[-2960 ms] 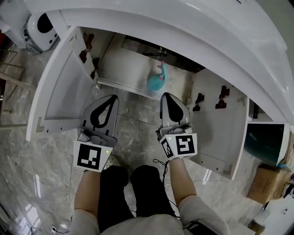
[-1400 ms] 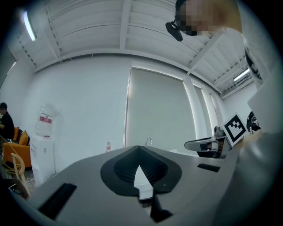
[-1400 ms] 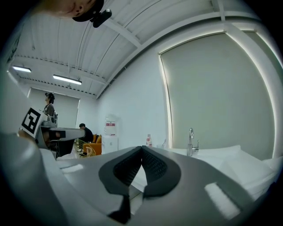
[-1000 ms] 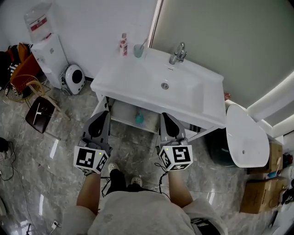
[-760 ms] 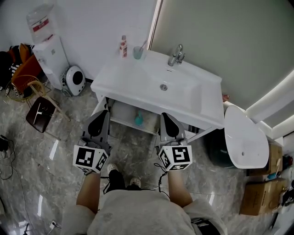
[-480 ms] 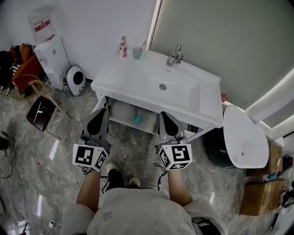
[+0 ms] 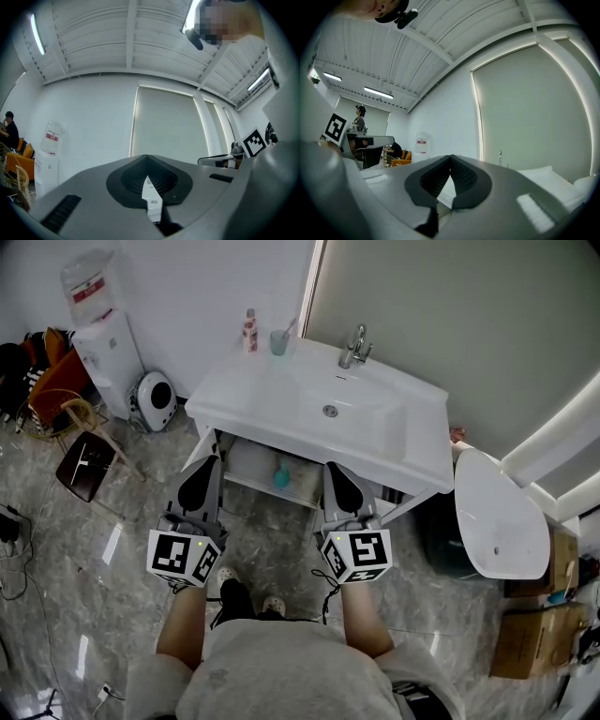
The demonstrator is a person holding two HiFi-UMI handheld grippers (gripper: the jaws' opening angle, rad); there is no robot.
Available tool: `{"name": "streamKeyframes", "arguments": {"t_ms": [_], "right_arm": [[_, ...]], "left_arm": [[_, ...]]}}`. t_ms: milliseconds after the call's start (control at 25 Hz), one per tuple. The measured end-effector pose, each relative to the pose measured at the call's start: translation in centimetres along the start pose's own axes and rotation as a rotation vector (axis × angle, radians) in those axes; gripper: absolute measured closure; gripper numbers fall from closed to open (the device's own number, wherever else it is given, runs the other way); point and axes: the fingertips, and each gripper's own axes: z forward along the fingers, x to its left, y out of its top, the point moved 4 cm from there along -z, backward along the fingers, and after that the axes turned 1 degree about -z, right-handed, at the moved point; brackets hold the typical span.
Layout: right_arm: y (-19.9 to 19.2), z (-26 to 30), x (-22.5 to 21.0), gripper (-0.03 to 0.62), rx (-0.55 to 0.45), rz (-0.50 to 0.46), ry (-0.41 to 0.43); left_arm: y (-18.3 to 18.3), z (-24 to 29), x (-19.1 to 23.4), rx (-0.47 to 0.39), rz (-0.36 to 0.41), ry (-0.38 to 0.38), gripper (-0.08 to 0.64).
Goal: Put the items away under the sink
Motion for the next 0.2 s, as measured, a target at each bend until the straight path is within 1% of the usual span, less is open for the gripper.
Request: {"name": "streamKeyframes", "arguments": {"t_ms": [200], "right_arm": [[-0.07,-1.13,-0.28,0.582,-0.005,0.005,-0.001]], "left_arm": [[-0.22,-0.45,-1.17,-0.009,-0.004,0.001,0.557]]}}
